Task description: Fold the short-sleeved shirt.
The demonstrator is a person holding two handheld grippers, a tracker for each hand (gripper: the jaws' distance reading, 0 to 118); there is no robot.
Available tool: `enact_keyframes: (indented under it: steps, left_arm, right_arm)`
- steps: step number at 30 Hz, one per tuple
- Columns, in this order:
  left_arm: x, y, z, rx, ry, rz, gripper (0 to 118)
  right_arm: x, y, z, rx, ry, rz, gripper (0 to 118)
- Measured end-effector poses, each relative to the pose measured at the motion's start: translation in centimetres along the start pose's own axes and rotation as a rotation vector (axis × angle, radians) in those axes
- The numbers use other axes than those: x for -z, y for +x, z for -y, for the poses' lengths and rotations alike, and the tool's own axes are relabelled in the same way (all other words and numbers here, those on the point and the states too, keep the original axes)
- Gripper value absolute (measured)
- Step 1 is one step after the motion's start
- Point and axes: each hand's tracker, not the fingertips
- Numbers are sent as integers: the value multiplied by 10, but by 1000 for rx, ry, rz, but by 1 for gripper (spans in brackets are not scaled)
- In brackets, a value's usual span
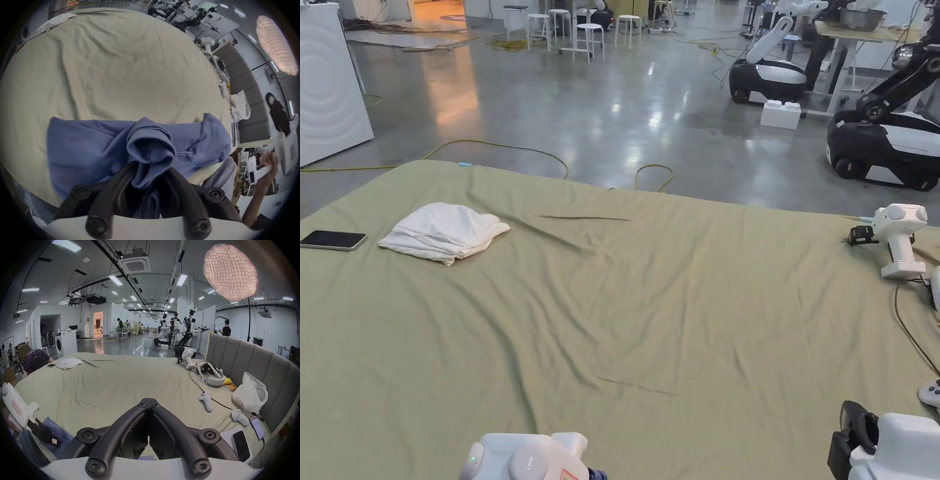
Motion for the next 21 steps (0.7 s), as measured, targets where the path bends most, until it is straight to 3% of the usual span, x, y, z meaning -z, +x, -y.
enact_keyframes:
  steps: [4,7,8,14,17,21]
  left_arm:
    - [1,2,0,-3,2,2,23]
    - [-11,5,0,-12,-1,51,52]
    - [-18,7,0,-7,6,44,53]
    - [-70,-8,1,-64,109,165,50]
    - [-86,-17,-1,-74,187,172,29]
    - [-64,-27,-9,-56,152,88,20]
  right_arm:
    - [0,4,3,1,-8,7,0]
    - [1,5,4,3,-16,7,0]
    - [0,5,4,4,-17,6,0]
    - [0,5,6,0,-23,0,0]
    - [-1,4,7,2,-27,0,0]
    - [-1,3,8,9,-34,-4,0]
